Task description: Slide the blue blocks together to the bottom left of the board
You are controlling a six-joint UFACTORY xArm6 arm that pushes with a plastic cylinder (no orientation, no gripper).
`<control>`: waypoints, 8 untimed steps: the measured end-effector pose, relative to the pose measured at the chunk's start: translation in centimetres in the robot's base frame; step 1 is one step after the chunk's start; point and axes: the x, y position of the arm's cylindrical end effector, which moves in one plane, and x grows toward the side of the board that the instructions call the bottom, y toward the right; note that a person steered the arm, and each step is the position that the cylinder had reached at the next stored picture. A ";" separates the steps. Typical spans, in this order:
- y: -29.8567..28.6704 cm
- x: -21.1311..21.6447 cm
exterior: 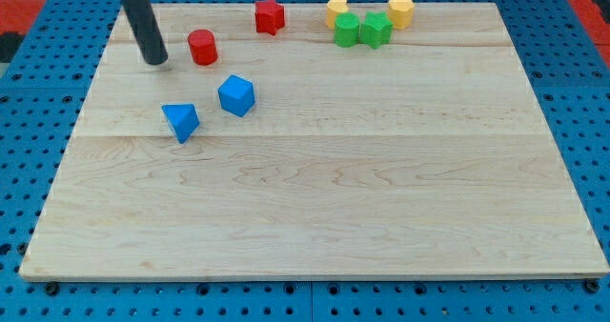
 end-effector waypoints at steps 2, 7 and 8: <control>11.4 -1.4; 7.4 4.8; 6.4 8.0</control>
